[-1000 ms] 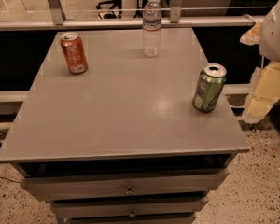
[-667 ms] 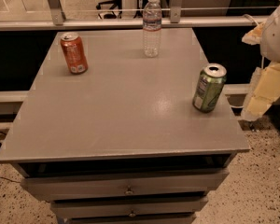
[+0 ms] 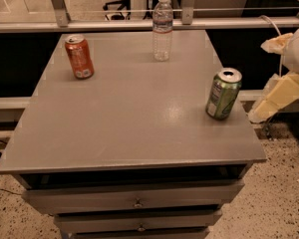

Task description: Pick green can

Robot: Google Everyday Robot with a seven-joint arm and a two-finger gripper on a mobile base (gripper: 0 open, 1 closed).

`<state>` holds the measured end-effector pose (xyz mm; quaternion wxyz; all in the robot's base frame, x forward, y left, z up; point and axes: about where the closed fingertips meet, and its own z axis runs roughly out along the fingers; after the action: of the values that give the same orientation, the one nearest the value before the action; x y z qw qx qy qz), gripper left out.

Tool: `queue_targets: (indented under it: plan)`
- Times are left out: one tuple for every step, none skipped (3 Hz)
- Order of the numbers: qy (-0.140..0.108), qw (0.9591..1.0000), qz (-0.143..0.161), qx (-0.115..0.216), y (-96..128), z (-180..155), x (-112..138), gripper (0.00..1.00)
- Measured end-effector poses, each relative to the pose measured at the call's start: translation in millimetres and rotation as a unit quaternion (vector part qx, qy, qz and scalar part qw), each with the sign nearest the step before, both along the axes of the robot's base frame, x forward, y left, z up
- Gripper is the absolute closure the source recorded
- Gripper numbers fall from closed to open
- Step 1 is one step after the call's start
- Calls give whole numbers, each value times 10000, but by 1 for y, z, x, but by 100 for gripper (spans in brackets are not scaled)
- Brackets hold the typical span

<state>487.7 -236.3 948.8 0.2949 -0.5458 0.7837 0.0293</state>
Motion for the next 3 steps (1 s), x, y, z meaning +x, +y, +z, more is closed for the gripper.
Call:
queue_targets:
  plan:
    - [-159,9973,12,717,8,-17,12,0]
    - [-275,9899,76,1386,22,-36,22,0]
    - [-348,9819,107,1856,33,-53,33,0]
